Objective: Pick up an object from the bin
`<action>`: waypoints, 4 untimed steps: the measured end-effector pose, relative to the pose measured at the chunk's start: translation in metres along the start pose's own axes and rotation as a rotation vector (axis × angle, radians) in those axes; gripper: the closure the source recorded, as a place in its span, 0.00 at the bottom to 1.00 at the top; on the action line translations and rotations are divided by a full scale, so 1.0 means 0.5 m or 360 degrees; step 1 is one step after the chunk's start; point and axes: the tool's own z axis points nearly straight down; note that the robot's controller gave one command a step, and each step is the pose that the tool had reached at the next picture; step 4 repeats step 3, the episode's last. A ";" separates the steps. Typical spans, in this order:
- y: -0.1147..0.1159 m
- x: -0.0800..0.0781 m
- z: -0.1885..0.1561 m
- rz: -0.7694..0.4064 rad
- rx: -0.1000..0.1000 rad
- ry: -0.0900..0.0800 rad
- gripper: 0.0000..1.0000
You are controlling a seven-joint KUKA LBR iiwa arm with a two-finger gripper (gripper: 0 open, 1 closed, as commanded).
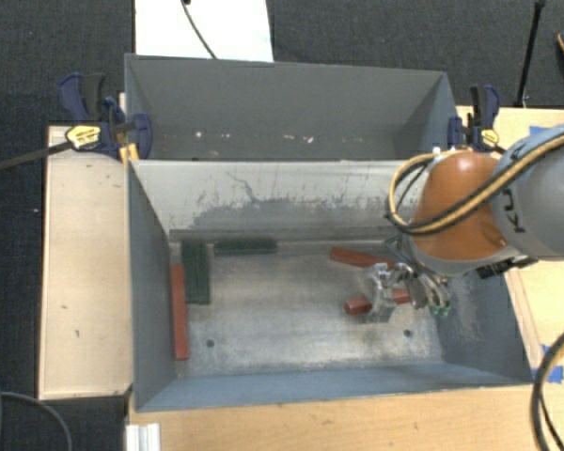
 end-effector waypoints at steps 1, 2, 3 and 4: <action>-0.001 -0.003 -0.092 -0.0002 0.0001 -0.0011 1.00; -0.001 -0.005 -0.104 -0.0003 0.0001 -0.0008 1.00; -0.002 -0.007 -0.155 -0.0004 0.0001 -0.0010 1.00; -0.002 -0.007 -0.155 -0.0004 0.0001 -0.0010 1.00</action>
Offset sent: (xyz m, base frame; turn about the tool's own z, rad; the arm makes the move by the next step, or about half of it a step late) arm -0.0001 0.0001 0.0428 0.0000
